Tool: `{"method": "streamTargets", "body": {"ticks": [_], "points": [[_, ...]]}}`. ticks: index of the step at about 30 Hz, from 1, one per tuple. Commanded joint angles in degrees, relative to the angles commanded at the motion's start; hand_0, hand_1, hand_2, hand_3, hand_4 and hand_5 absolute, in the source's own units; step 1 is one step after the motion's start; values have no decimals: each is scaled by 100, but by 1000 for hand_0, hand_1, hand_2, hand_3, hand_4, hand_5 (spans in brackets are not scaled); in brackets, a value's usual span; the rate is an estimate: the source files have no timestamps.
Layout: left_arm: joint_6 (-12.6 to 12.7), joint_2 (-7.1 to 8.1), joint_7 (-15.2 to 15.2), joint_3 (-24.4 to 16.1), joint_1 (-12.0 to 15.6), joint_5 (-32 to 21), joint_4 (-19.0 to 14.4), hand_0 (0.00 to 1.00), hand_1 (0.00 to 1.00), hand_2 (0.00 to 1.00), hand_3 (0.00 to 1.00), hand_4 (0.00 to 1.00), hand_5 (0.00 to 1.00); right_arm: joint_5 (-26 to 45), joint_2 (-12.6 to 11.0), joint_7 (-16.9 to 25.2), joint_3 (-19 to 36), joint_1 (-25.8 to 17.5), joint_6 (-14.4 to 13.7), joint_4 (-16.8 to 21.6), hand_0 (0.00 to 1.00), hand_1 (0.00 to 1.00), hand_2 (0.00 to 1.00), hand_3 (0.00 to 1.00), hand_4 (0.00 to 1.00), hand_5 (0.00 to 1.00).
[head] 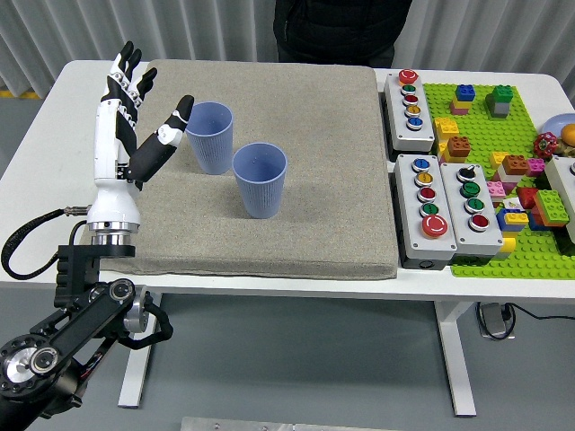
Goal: Pick cup pour cup place
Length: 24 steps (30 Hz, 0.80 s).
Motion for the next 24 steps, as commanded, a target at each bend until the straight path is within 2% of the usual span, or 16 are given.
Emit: {"method": "streamTargets", "body": {"ticks": [9, 24], "points": [[0, 40, -7, -7, -33, -20, 63, 866, 862, 988, 998, 853, 414, -62, -5, -21, 41, 0, 17, 1, 668, 609, 554, 544, 2, 179], [0, -3, 4, -96, -3, 63, -6, 866, 861, 988, 998, 852, 413, -43, 4, -18, 41, -18, 3, -8, 669, 609, 553, 545, 2, 181]]}}
